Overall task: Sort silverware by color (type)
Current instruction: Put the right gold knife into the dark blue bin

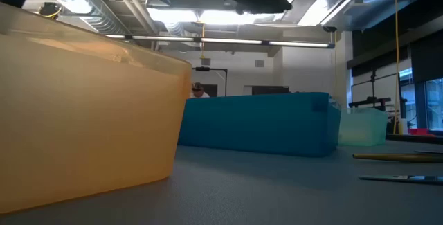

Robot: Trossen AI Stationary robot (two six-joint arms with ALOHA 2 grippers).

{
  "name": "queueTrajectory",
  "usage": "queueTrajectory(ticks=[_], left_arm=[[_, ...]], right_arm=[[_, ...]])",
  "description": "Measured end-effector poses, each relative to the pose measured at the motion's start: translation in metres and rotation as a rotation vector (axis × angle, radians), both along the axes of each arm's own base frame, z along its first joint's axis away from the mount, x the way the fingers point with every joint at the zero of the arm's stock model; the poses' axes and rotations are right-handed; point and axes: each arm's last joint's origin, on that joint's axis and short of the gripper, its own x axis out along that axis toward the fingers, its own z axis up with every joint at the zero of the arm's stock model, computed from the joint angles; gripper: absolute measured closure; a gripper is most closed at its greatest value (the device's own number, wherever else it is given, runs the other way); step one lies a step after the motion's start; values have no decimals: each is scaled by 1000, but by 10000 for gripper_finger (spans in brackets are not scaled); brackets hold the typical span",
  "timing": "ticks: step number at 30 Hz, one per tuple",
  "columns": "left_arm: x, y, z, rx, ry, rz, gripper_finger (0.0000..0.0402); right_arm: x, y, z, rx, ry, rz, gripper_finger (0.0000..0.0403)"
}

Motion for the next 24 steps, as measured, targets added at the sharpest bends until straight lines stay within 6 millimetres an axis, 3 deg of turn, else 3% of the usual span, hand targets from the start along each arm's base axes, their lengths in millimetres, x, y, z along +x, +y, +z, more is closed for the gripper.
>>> queueTrajectory(ticks=[7, 14, 24], left_arm=[[-35, -7, 28, -28, 117, -14, 254], [-73, -15, 47, -65, 254, -44, 254], [-111, -22, 50, -119, 469, -40, 254]], right_arm=[[0, 0, 0, 5, -1, 8, 196], [3, 4, -1, 77, -4, 120, 196], [11, 4, -4, 116, 20, 166, 196]])
